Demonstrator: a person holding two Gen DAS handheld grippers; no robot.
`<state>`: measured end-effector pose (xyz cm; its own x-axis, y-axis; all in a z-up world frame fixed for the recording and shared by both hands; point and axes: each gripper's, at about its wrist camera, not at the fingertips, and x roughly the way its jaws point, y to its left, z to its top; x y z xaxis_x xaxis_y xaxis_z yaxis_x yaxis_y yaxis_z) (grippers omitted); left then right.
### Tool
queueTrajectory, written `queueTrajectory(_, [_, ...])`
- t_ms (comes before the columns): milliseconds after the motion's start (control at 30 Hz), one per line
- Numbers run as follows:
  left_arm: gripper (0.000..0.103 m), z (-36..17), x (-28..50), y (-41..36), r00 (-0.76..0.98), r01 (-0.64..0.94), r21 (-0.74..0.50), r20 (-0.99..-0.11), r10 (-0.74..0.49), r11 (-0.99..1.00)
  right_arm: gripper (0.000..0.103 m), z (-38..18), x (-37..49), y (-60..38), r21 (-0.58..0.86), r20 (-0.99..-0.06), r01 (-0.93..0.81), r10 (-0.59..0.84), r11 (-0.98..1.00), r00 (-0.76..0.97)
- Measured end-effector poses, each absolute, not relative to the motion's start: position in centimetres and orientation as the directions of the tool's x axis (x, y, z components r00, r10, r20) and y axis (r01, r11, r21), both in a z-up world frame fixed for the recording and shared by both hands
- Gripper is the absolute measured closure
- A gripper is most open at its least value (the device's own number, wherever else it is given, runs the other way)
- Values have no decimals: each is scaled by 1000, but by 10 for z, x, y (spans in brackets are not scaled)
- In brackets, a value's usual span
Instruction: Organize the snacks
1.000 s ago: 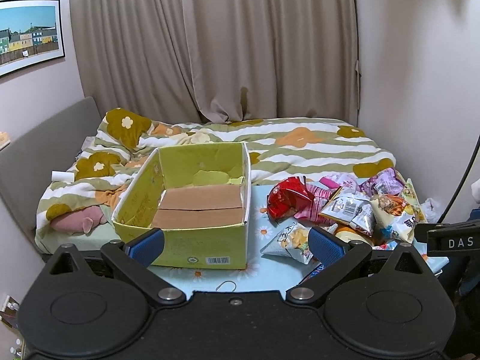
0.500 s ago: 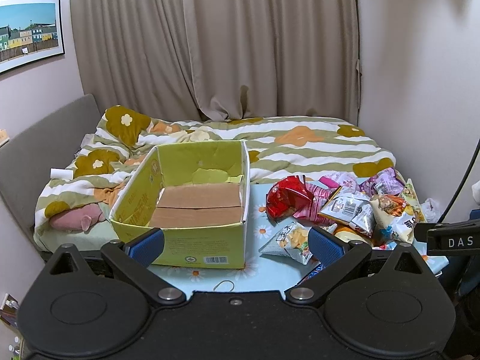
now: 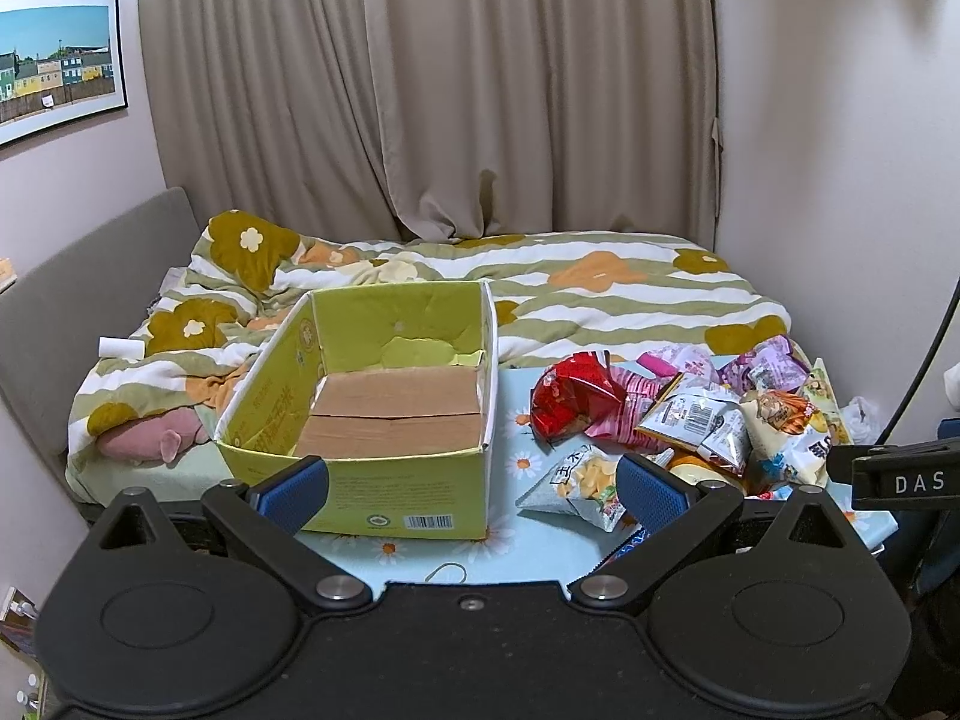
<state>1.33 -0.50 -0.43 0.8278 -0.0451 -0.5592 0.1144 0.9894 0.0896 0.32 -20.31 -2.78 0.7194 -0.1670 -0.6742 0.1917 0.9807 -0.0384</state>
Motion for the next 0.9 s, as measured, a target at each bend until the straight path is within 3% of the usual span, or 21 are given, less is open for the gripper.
queueTrajectory(533, [0,-2,23,-4,815,131,68,-576,-68,989,0,-27,3,-202,-38,-677,194,-168,980,716])
queueTrajectory(900, [0,-21,70,-12,751,289,19,-625,-214,957,0,-35,28,-221,-40,-666,224,-193,974,721])
